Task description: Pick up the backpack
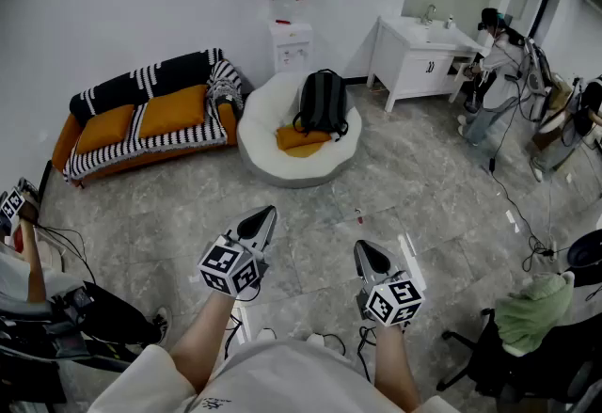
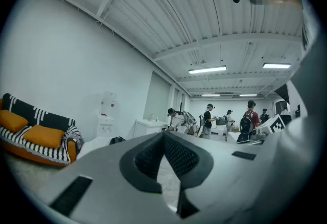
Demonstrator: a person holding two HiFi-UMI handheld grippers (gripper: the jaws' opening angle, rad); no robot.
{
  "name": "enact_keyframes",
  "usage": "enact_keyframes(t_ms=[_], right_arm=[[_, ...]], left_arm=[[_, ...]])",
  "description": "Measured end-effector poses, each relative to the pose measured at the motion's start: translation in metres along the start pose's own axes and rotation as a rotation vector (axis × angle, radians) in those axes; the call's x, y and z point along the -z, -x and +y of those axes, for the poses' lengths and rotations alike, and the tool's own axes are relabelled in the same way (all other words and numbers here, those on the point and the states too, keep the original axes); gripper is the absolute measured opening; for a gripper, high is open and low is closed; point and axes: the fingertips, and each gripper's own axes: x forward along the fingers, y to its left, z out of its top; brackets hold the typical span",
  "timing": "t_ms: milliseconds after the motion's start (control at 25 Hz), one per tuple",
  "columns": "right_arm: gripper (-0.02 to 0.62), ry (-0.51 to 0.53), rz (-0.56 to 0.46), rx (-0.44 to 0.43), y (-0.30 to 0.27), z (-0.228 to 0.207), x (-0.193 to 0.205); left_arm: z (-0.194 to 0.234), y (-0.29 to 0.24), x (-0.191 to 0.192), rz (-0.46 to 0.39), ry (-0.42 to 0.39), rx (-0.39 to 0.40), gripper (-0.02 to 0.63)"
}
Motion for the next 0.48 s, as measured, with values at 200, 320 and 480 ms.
enact_keyframes(t_ms=[200, 320, 480], right_arm=[[0.002, 0.009, -0.008, -0.001, -0.001, -0.015, -0.005], [0.002, 0.012, -0.013, -0.011, 0.0, -0.021, -0.01], [0.002, 0.021, -0.034, -0.039, 0.001, -0.029, -0.023]], left_arm=[[0.001, -0.012, -0.003, -0.009, 0.0, -0.013, -0.011], [-0.001, -0.016, -0.006, -0.019, -0.008, -0.036, -0.011], [-0.01, -0.025, -0.012, -0.034, -0.03, -0.05, -0.011]])
